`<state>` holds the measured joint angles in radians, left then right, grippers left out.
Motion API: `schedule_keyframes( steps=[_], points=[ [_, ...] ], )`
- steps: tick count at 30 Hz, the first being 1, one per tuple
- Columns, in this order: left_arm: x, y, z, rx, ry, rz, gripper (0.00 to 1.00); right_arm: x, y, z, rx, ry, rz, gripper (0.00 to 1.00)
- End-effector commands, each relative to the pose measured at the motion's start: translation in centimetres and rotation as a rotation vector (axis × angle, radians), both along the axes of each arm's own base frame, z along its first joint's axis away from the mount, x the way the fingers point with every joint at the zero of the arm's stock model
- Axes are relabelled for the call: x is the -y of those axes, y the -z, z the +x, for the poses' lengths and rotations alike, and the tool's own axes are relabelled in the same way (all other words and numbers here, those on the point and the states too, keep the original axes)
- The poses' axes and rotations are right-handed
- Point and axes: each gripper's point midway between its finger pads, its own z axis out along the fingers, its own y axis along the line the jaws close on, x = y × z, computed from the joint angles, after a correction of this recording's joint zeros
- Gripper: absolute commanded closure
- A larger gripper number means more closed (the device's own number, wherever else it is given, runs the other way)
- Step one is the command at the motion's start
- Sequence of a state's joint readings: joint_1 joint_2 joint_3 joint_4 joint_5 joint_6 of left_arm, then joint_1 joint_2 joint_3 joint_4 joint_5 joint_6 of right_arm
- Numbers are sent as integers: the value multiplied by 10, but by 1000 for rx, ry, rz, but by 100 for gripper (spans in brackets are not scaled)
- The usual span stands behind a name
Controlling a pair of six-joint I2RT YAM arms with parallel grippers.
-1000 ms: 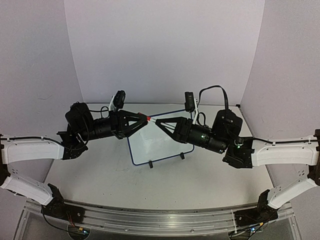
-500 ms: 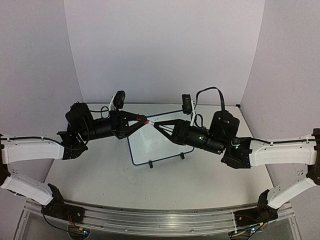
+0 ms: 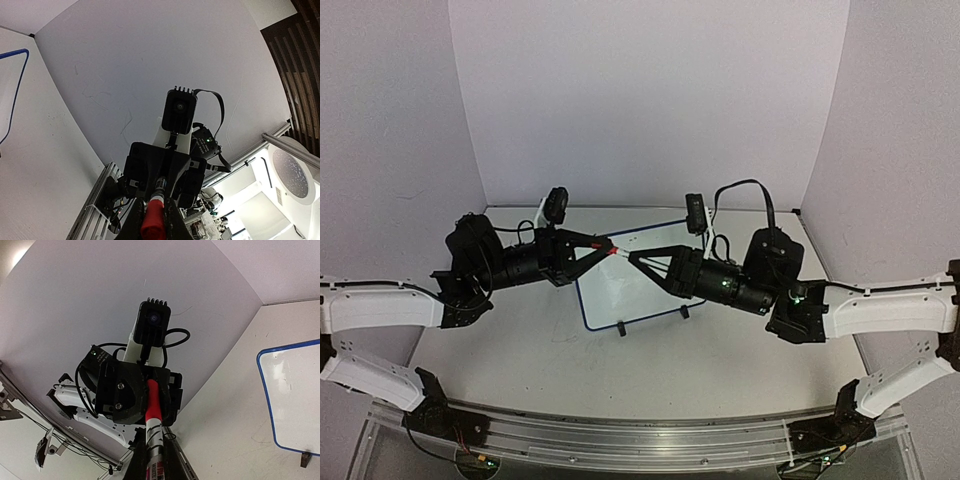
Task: Write a sentence on the whiteboard
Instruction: Open the pen cap from the whiteboard marker, then place the pen cap at the center of the board.
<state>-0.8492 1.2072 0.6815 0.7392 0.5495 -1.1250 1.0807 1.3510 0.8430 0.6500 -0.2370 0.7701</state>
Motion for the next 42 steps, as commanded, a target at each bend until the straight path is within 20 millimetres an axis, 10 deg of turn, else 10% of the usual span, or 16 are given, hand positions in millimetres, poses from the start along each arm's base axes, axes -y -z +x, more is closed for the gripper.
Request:
schedule_keyframes(
  steps=[1, 10, 16, 27, 42],
  points=[
    [-37, -30, 24, 69, -208, -104, 100, 30, -24, 6, 13, 80, 80, 100],
    [-61, -20, 39, 33, -289, -48, 100, 51, -19, 2, 15, 118, 79, 100],
    [-102, 75, 66, -140, -438, 353, 100, 63, -1, 7, 23, 157, -100, 100],
    [-141, 232, 50, -366, -420, 936, 100, 93, 35, 38, -60, 152, -236, 100],
    [-124, 276, 78, -370, -369, 1044, 98, 81, 72, 35, -99, 91, -332, 100]
  ],
)
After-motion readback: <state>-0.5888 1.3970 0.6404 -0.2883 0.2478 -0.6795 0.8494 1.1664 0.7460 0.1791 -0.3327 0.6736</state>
